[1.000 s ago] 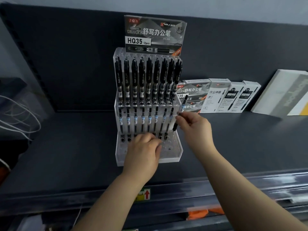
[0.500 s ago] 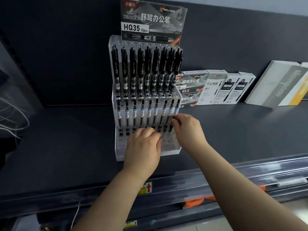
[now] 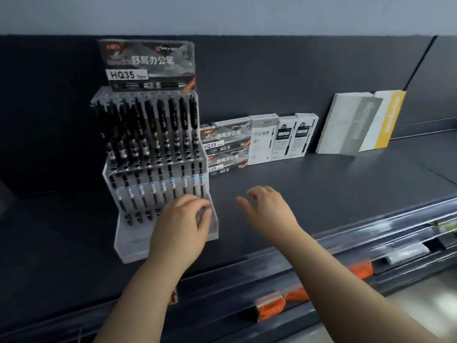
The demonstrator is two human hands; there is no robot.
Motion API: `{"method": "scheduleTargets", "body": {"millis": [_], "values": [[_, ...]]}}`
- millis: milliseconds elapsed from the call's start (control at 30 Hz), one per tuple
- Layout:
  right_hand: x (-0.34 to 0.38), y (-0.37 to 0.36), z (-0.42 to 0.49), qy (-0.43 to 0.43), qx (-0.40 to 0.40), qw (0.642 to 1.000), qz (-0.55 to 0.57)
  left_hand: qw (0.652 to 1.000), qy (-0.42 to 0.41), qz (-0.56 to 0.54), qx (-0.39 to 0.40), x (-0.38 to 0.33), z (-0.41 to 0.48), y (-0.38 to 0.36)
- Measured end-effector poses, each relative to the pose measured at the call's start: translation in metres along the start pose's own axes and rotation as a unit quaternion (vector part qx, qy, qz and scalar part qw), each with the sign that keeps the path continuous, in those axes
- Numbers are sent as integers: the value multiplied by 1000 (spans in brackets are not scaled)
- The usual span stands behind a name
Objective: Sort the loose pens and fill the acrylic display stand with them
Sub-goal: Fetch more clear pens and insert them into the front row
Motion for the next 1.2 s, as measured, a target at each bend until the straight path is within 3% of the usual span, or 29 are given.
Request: {"method": "scheduleTargets", "body": {"millis": [367,633,1200], "values": [[-225,139,-45,-63,-75,995,21,989,-87,-22,115,-231,55,-152],[-404,235,-57,-123,-83,989,-11,976,-118,-39,180,-393,93,-279],[-692,325,65,-236,-60,968,-54,932,-135,-24,337,-572,271,-548]]}}
Point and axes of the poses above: each hand's wrist, its own z-axis towards the middle knuckle, its own y-axis out of the back of the hand, x = y × z, the point moved 3 cm from there along z, towards the middle knuckle, and after that the axes turned 5 degrees about -z, right-handed, at the moved point
